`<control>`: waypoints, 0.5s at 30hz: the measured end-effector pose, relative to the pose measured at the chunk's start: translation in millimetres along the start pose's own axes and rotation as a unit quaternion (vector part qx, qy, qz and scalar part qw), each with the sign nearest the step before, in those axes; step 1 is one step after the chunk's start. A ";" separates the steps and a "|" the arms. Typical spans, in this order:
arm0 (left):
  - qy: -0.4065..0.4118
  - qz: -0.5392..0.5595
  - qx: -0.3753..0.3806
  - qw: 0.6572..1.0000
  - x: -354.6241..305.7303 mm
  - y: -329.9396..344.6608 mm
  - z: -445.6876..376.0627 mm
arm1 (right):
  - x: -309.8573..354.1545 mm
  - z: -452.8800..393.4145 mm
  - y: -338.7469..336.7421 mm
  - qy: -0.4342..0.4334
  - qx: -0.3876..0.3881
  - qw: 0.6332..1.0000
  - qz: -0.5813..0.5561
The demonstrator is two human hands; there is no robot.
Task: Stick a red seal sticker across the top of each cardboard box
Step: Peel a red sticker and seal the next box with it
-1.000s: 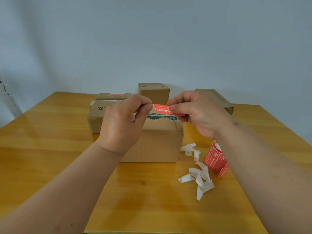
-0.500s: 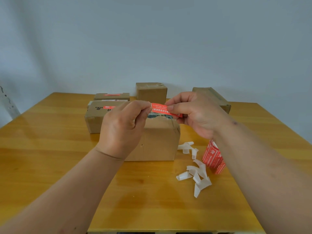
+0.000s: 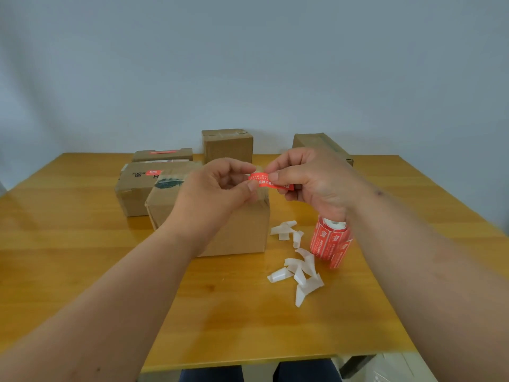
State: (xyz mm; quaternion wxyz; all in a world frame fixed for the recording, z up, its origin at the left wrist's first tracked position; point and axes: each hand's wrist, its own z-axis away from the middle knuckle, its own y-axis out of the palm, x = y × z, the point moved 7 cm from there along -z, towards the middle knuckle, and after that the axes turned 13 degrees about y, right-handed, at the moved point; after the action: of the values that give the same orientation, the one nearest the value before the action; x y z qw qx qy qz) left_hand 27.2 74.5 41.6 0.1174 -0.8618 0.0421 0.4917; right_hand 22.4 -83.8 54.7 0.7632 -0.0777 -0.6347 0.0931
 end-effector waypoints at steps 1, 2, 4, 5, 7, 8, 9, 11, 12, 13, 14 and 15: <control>-0.019 0.029 0.004 0.999 2.1 4.5 1.1 | -1.6 2.0 -3.7 0.001 -0.002 1.000 0.000; -0.040 0.060 0.007 0.997 5.2 9.0 2.0 | -3.3 4.2 -7.6 0.002 -0.005 1.000 0.001; -0.085 0.124 0.015 0.989 10.0 19.2 3.5 | -7.0 9.1 -16.0 0.006 -0.013 1.000 0.003; -0.104 0.150 0.020 0.983 11.7 24.4 4.0 | -9.3 11.3 -20.3 0.008 -0.017 1.000 0.001; -0.134 0.186 0.030 0.973 13.4 35.0 5.9 | -14.1 15.7 -28.3 0.012 -0.023 1.000 -0.013; -0.146 0.198 0.035 0.969 13.9 40.2 7.0 | -16.9 17.8 -31.5 0.015 -0.025 0.999 -0.029; -0.158 0.211 0.041 0.964 14.2 45.8 8.5 | -19.8 19.9 -34.1 0.019 -0.025 0.998 -0.048; -0.184 0.243 0.062 0.950 14.4 58.1 12.7 | -25.5 24.3 -36.8 0.027 -0.022 0.997 -0.073; -0.197 0.262 0.076 0.942 14.6 64.5 15.3 | -28.2 26.7 -37.5 0.030 -0.021 0.996 -0.077; -0.208 0.276 0.089 0.934 15.0 70.1 17.7 | -31.1 28.8 -38.0 0.032 -0.022 0.996 -0.076; -0.215 0.283 0.097 0.929 15.6 74.4 19.9 | -33.5 30.9 -38.6 0.032 -0.024 0.997 -0.068; -0.220 0.284 0.101 0.928 16.8 77.6 22.0 | -36.0 32.4 -39.7 0.029 -0.031 0.998 -0.053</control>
State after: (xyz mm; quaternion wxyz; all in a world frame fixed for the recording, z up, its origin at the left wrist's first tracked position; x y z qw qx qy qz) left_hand 2.7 5.4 4.0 0.0652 -0.6674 0.3076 0.6751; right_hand -14.1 -131.0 35.6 0.7823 -0.0704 -0.6181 0.0310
